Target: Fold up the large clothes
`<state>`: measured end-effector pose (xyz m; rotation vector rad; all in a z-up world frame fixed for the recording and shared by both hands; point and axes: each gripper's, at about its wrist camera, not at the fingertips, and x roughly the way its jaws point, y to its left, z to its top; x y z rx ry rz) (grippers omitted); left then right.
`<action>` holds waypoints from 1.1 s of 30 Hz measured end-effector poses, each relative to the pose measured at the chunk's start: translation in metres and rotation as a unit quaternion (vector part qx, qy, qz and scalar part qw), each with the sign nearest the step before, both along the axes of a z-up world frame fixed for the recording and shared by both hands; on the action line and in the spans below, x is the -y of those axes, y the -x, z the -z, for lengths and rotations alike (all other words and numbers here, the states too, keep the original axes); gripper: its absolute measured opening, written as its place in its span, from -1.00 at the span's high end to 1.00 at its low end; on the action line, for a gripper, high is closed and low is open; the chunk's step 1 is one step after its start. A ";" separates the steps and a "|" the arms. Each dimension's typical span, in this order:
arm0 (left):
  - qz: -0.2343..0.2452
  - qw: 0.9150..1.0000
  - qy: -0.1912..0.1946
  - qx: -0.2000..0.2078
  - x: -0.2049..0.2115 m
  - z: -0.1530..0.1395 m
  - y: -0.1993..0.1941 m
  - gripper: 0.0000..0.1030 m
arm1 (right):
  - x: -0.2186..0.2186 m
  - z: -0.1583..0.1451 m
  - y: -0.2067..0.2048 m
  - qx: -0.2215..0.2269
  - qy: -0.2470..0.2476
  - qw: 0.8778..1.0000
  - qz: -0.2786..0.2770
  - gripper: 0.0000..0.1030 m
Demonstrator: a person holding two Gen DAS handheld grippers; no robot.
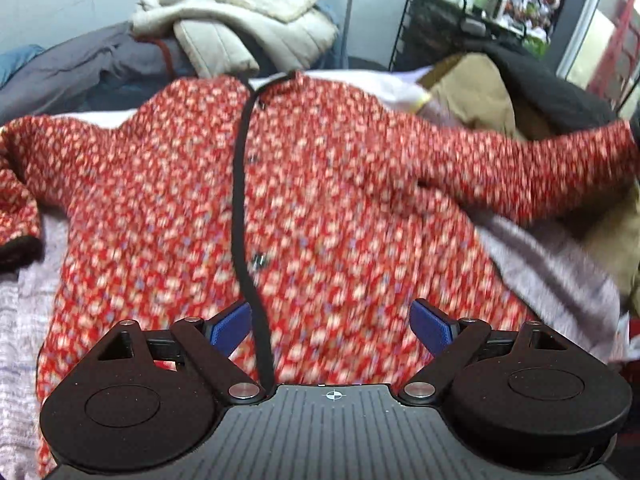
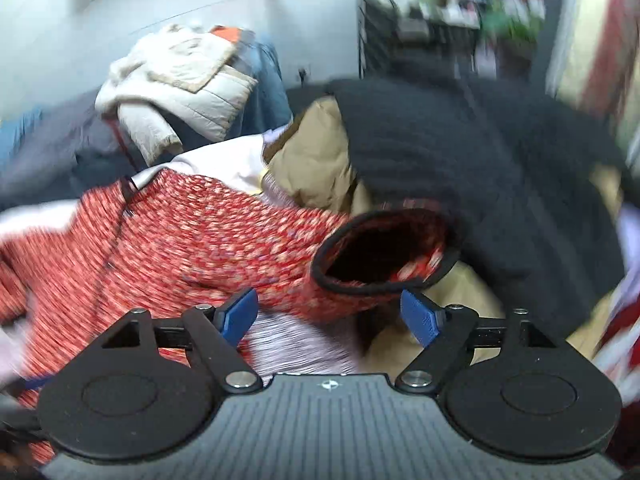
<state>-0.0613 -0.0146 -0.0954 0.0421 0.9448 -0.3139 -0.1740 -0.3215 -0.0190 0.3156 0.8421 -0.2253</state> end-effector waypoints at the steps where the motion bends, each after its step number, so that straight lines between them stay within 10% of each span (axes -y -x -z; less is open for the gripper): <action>1: 0.000 1.000 0.001 0.001 0.003 -0.002 -0.004 -1.00 | 0.007 0.006 -0.001 0.007 -0.041 0.999 0.021 -0.56; 6: 0.004 1.000 0.004 0.008 0.007 -0.014 -0.008 -1.00 | 0.035 0.046 -0.018 0.023 -0.148 0.972 0.183 -0.36; 8: 0.002 1.000 0.000 0.005 0.005 -0.013 -0.004 -1.00 | 0.045 0.057 -0.022 0.036 -0.156 0.960 0.228 0.09; 9: 0.002 1.000 -0.005 0.002 0.004 -0.012 -0.003 -1.00 | 0.050 0.060 -0.021 0.052 -0.160 0.960 0.225 0.66; 13: 0.008 1.000 -0.024 0.000 -0.002 -0.008 0.005 -1.00 | 0.067 0.030 -0.013 0.095 -0.134 0.974 0.159 0.71; 20: 0.031 0.999 -0.019 -0.014 0.009 0.000 -0.005 -1.00 | 0.121 -0.052 -0.011 0.162 0.054 0.982 0.080 0.73; 28: 0.014 0.998 0.025 -0.053 0.014 0.007 -0.019 -1.00 | 0.172 0.044 -0.096 0.055 0.144 0.984 0.086 0.73; 33: -0.009 0.999 0.009 -0.053 -0.006 0.010 -0.015 -1.00 | 0.130 0.013 -0.112 0.094 0.165 0.981 0.041 0.72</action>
